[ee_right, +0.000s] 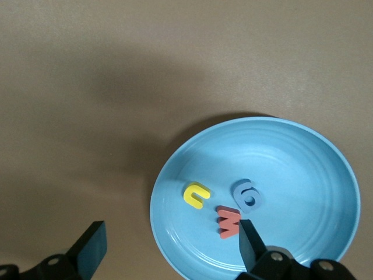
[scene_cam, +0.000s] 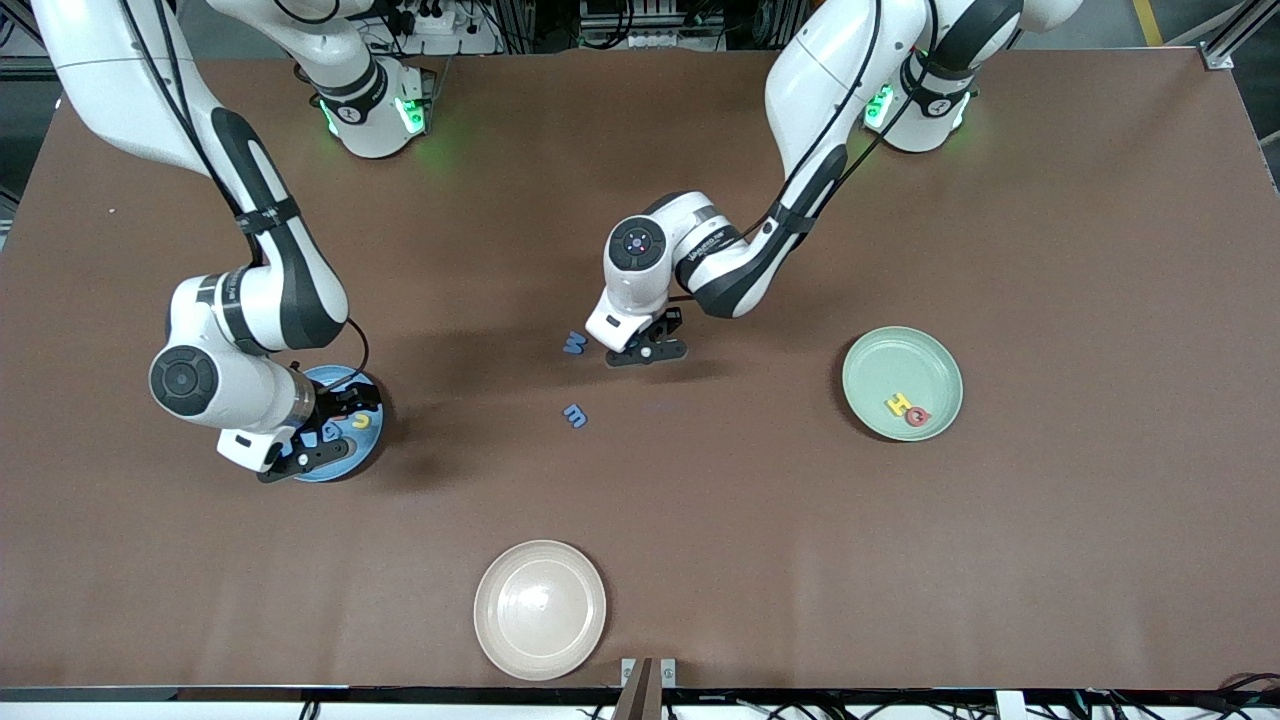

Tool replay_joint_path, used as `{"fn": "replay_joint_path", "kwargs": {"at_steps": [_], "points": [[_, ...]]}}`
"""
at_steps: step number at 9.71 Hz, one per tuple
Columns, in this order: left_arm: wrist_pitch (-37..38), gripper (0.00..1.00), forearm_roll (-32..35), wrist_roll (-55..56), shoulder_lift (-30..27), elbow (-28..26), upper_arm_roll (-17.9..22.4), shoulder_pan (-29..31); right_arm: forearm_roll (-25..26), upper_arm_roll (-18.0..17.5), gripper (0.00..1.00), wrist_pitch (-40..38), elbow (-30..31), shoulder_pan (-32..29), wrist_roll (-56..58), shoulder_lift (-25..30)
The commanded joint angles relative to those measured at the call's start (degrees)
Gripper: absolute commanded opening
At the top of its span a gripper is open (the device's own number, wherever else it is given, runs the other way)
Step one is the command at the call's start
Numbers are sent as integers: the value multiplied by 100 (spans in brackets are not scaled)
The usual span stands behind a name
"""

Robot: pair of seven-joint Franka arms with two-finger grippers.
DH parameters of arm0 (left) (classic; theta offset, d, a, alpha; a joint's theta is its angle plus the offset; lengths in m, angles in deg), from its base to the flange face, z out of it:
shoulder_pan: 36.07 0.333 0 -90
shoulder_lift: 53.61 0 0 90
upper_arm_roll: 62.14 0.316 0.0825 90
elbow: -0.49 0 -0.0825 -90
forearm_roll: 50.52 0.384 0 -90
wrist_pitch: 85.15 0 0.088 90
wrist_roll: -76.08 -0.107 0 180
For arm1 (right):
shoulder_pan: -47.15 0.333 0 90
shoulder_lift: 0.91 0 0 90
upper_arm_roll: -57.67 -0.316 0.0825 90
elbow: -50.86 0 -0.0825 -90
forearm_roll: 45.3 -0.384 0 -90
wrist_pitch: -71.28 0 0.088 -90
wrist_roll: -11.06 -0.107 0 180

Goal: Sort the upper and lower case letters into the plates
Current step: 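Grasp the teal R with the left gripper while the right gripper releases w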

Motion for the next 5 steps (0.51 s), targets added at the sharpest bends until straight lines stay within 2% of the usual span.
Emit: {"fn": "replay_joint_path", "kwargs": {"at_steps": [1,3,5], "points": [[-57,38,-122,94,92,63,50,-89,-89,-19,100,4,-268,197,16,-141],[-57,37,-113,86,92,63,50,-89,-106,-19,100,108,-286,285,-2,-177],[-31,28,-104,59,75,63,50,-71,-106,-28,100,214,-295,338,7,-229]]}}
